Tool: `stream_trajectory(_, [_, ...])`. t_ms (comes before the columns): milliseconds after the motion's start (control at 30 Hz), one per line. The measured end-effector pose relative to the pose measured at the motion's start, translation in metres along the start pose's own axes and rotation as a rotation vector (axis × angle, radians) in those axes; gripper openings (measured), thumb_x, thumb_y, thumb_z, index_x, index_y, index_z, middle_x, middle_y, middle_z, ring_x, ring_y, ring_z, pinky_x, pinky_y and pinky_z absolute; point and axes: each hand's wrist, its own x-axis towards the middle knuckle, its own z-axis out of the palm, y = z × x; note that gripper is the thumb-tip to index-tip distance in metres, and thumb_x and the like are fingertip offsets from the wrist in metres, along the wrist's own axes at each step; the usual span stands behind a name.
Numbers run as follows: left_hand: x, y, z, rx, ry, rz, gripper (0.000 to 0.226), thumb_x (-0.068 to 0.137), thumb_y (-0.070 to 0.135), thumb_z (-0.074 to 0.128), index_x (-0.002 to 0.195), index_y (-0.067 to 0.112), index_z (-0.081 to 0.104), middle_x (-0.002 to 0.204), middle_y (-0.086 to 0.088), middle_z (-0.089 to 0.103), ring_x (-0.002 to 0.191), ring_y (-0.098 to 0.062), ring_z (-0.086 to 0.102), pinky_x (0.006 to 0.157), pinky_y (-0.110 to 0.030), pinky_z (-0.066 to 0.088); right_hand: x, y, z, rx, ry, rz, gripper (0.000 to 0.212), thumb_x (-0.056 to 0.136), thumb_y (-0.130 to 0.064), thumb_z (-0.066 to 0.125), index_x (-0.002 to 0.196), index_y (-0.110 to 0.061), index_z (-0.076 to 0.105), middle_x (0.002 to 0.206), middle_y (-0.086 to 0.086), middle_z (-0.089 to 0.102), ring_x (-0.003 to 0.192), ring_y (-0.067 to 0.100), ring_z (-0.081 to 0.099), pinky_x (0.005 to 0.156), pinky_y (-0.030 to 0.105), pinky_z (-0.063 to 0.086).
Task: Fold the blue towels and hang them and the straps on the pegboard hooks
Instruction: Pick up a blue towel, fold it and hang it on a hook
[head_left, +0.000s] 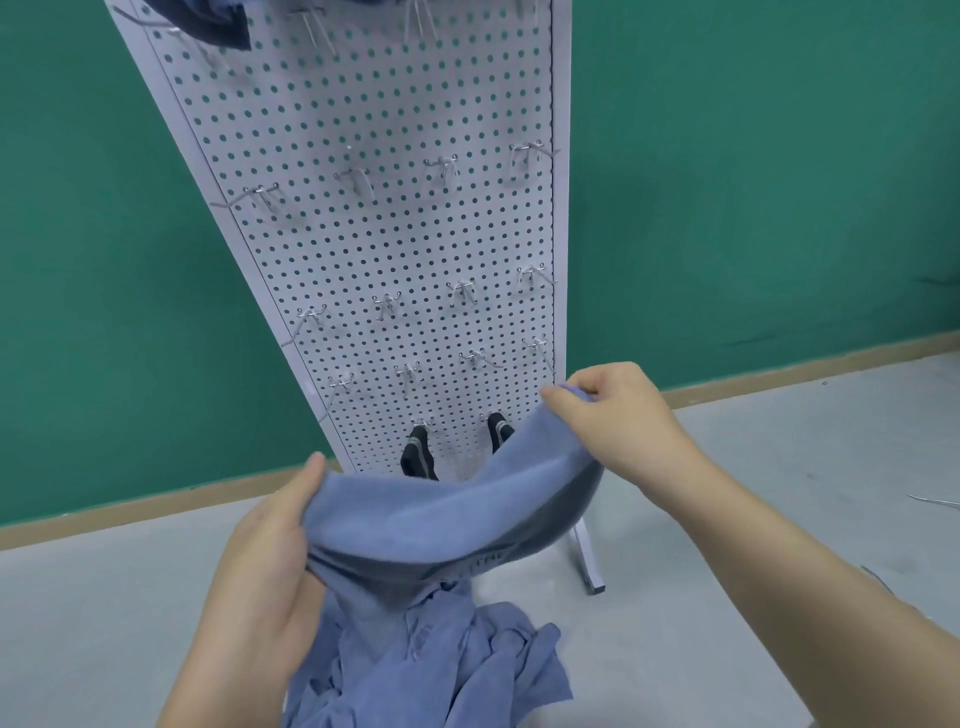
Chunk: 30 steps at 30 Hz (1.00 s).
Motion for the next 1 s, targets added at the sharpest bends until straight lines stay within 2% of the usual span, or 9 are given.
stream_trajectory(67, [-0.0023, -0.0015, 0.0022, 0.069, -0.050, 0.012, 0.036, 0.095, 0.033, 0.066, 0.104, -0.002, 0.071, 0.100, -0.017, 0.076, 0.089, -0.022, 0.073, 0.084, -0.039, 0.052, 0.0008, 0.0013, 0.0004, -0.061, -0.001, -0.002, 0.038, 0.095, -0.026, 0.067, 0.070, 0.001, 0.055, 0.053, -0.002, 0.034, 0.051, 0.013, 0.029, 0.043, 0.021, 0.023])
stream_trajectory(133, [-0.0056, -0.0024, 0.0033, 0.130, -0.101, 0.016, 0.042, 0.090, 0.033, 0.068, 0.104, -0.007, 0.071, 0.098, -0.020, 0.075, 0.083, -0.021, 0.071, 0.083, -0.039, 0.051, 0.0007, 0.0020, 0.0013, -0.095, -0.015, -0.011, 0.030, 0.095, -0.026, 0.067, 0.075, -0.004, 0.062, 0.046, -0.007, 0.035, 0.043, 0.009, 0.032, 0.041, 0.017, 0.029])
stream_trajectory(267, [-0.0063, -0.0028, 0.0009, 0.164, -0.114, 0.024, 0.047, 0.092, 0.034, 0.066, 0.109, -0.009, 0.068, 0.104, -0.028, 0.073, 0.084, -0.024, 0.069, 0.080, -0.039, 0.049, -0.0002, 0.0011, 0.0023, -0.146, -0.020, -0.046, 0.034, 0.100, -0.025, 0.060, 0.073, -0.005, 0.058, 0.050, -0.006, 0.031, 0.046, 0.012, 0.028, 0.041, 0.019, 0.029])
stream_trajectory(400, [-0.0056, -0.0025, 0.0011, 0.162, -0.105, 0.033, 0.043, 0.095, 0.033, 0.065, 0.108, -0.008, 0.069, 0.093, -0.019, 0.074, 0.079, -0.021, 0.069, 0.077, -0.037, 0.049, 0.0001, -0.0023, 0.0009, -0.117, -0.001, -0.073, 0.053, 0.102, -0.022, 0.055, 0.058, -0.018, 0.026, 0.047, -0.007, 0.018, 0.046, 0.013, 0.022, 0.044, 0.022, 0.027])
stream_trajectory(467, [-0.0054, -0.0029, 0.0017, 0.165, -0.105, 0.041, 0.041, 0.097, 0.031, 0.063, 0.108, -0.009, 0.068, 0.092, -0.018, 0.073, 0.079, -0.021, 0.069, 0.078, -0.037, 0.049, 0.0004, -0.0021, 0.0013, -0.120, -0.001, -0.090, 0.054, 0.102, -0.021, 0.054, 0.059, -0.020, 0.023, 0.045, -0.007, 0.015, 0.044, 0.014, 0.023, 0.044, 0.022, 0.027])
stream_trajectory(567, [-0.0047, -0.0034, 0.0019, 0.170, -0.114, 0.053, 0.043, 0.098, 0.029, 0.063, 0.108, -0.012, 0.064, 0.091, -0.019, 0.070, 0.082, -0.024, 0.066, 0.078, -0.038, 0.048, 0.0010, 0.0010, 0.0023, -0.141, -0.013, -0.095, 0.054, 0.101, -0.023, 0.058, 0.056, -0.016, 0.029, 0.043, -0.007, 0.017, 0.044, 0.014, 0.025, 0.043, 0.023, 0.026])
stream_trajectory(667, [-0.0029, -0.0043, 0.0008, 0.169, -0.113, 0.064, 0.042, 0.098, 0.029, 0.063, 0.106, -0.012, 0.064, 0.090, -0.019, 0.070, 0.082, -0.025, 0.065, 0.078, -0.039, 0.048, 0.0008, 0.0038, 0.0025, -0.157, -0.015, -0.085, 0.045, 0.099, -0.026, 0.062, 0.060, -0.007, 0.051, 0.035, -0.008, 0.027, 0.041, 0.011, 0.034, 0.043, 0.018, 0.030])
stream_trajectory(900, [-0.0029, -0.0050, 0.0003, 0.178, -0.121, 0.054, 0.029, 0.099, 0.029, 0.062, 0.094, 0.001, 0.070, 0.086, -0.016, 0.071, 0.073, -0.021, 0.067, 0.075, -0.037, 0.049, 0.0029, 0.0048, 0.0019, -0.125, -0.014, -0.075, 0.043, 0.100, -0.028, 0.064, 0.062, -0.010, 0.053, 0.035, -0.009, 0.028, 0.039, 0.009, 0.034, 0.043, 0.017, 0.031])
stream_trajectory(1000, [-0.0044, -0.0039, 0.0007, 0.177, -0.119, 0.058, 0.031, 0.099, 0.029, 0.063, 0.096, -0.002, 0.069, 0.087, -0.018, 0.070, 0.075, -0.022, 0.066, 0.075, -0.037, 0.048, 0.0023, 0.0048, 0.0018, -0.118, -0.037, -0.073, 0.040, 0.097, -0.027, 0.069, 0.063, -0.011, 0.056, 0.033, -0.011, 0.032, 0.037, 0.008, 0.035, 0.041, 0.016, 0.030])
